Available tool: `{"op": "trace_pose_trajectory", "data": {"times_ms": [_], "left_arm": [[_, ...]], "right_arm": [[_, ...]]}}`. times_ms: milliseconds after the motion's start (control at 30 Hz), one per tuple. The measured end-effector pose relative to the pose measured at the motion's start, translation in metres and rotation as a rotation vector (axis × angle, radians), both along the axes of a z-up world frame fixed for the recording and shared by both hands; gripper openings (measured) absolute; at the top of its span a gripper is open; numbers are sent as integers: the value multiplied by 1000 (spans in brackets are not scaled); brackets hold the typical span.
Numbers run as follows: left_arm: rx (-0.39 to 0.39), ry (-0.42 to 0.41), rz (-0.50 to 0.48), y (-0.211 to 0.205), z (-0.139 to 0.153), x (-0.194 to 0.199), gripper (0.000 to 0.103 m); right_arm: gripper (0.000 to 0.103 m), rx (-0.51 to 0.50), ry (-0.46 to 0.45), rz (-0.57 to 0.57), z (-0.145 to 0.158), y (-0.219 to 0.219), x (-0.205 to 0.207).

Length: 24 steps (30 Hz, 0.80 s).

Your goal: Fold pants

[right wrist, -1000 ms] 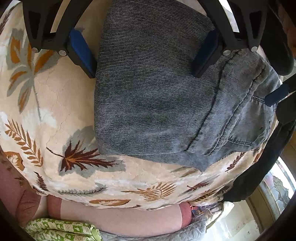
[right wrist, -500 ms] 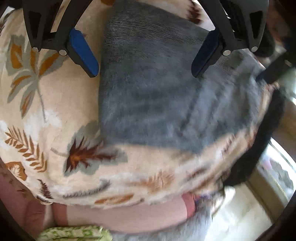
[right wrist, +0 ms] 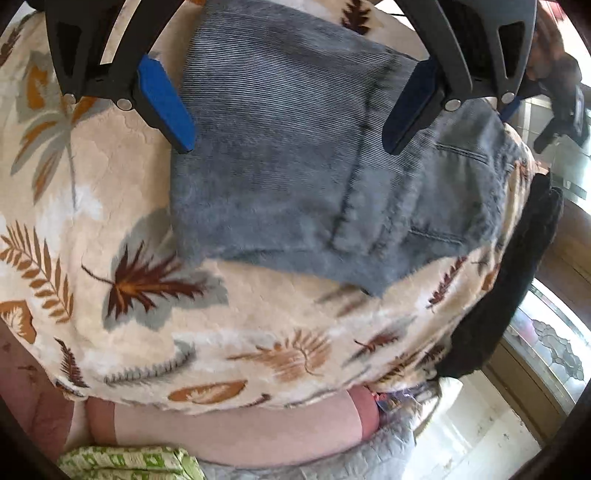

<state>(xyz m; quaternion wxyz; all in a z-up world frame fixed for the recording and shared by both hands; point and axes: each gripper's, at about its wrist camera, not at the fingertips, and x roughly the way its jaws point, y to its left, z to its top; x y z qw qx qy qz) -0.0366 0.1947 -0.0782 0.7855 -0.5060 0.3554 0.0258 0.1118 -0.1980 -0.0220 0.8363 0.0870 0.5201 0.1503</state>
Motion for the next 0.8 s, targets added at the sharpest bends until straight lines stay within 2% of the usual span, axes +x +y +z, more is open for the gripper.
{"op": "trace_pose_trajectory", "data": {"times_ms": [167,300,400,467,533,667,800], "left_arm": [[-78,30,-13,5,-22,15,99],[-50,6,6,7,-14,26,99],[-14,30,10,6,-10,37,98],[64,69,6,4,-6,42,87],[177,133,-10,-2,-3,46,66],[272,181,-16,-9,-1,50,54],[296,193,-26,-4,-1,51,45]], "right_arm": [[102,50,-4,62,18,32,9],[102,71,-24,161,40,79,23],[102,53,-57,256,61,126,38],[102,30,-72,354,73,166,52],[102,-6,-77,419,77,198,64],[102,-147,-62,583,72,272,89],[102,-264,-35,704,55,327,104]]}}
